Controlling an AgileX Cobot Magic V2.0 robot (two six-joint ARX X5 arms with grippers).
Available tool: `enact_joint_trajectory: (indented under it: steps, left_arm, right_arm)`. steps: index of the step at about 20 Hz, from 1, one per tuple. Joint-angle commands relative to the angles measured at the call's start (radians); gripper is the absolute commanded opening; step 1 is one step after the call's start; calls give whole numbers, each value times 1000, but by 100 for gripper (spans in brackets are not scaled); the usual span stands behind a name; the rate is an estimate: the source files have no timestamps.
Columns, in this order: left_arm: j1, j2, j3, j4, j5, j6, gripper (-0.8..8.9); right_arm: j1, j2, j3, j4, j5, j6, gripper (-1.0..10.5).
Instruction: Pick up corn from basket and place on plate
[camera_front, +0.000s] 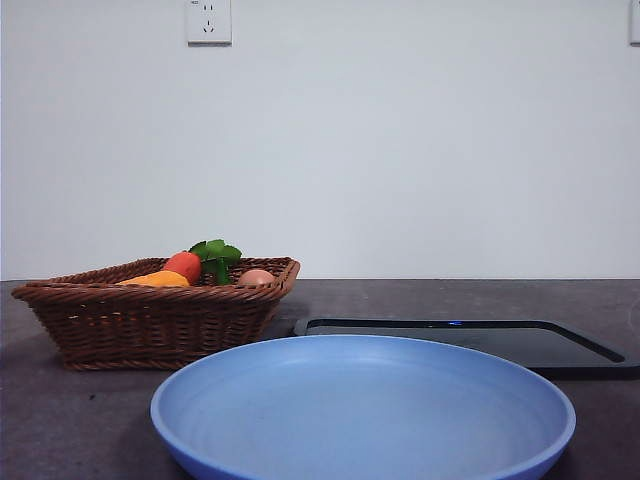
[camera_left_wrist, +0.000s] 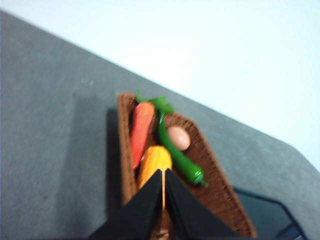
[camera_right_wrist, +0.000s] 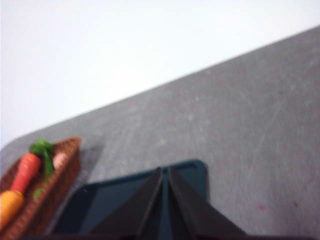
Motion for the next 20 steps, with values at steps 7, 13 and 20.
enact_joint_trajectory:
  steps: [7,13,20]
  left_arm:
    - [1,181,244,-159,99,98,7]
    - [0,357,419,-324,178,249,7]
    - [-6,495,544,-497,289,354,7]
  right_arm:
    - [0,133,232,-103,-58,-34,2]
    - [0,318,404,-259,-209,-143,2]
    - [5,545,594,-557,-370,-321,2]
